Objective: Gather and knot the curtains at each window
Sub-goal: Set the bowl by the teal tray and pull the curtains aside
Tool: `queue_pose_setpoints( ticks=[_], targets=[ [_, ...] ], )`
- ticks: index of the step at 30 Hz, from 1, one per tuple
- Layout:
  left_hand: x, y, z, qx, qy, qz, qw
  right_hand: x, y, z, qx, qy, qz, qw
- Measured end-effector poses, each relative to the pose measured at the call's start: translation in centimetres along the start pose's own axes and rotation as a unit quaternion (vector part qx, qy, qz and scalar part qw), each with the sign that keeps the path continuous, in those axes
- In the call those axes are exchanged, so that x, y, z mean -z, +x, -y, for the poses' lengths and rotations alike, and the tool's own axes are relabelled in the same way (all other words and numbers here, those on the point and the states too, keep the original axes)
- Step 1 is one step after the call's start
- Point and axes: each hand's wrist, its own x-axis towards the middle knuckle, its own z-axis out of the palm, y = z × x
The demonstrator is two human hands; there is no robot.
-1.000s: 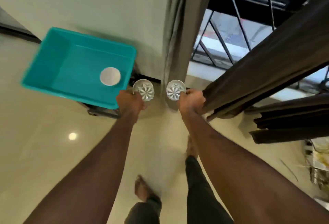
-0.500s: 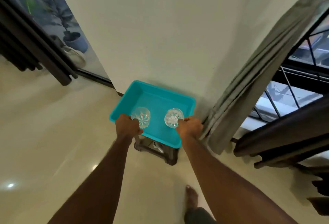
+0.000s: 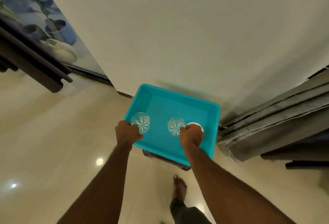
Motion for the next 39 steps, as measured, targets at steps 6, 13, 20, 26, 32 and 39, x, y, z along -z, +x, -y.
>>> queue_pose_setpoints(
  ticks=[6,13,20,26,32,39],
  targets=[
    [-2.0,6.1,1.3,0.039,-0.032,0.027,0.998,-5.2,2.2,-0.4,-0.048,-0.004,-0.022,0.999],
    [-4.7,13.8,2.7,0.023,0.049,0.091,0.994,-10.5,4.1,-0.9,-0.125,0.043,-0.072,0.989],
    [-7.2,17.8,3.6,0.024,0.057,0.137,0.989,-15.5,5.9,-2.2,-0.176,0.086,-0.102,0.975],
    [-9.4,19.9,4.1,0.039,0.022,0.144,0.989,-16.6,7.7,-2.6,-0.196,0.1,-0.127,0.967],
    [-10.4,20.9,5.0,0.032,0.038,0.152,0.987,-17.9,10.0,-5.2,-0.202,0.101,-0.127,0.966],
    [-11.4,21.8,4.8,0.046,0.038,0.138,0.989,-17.6,10.4,-4.9,-0.195,0.104,-0.113,0.969]
  ],
)
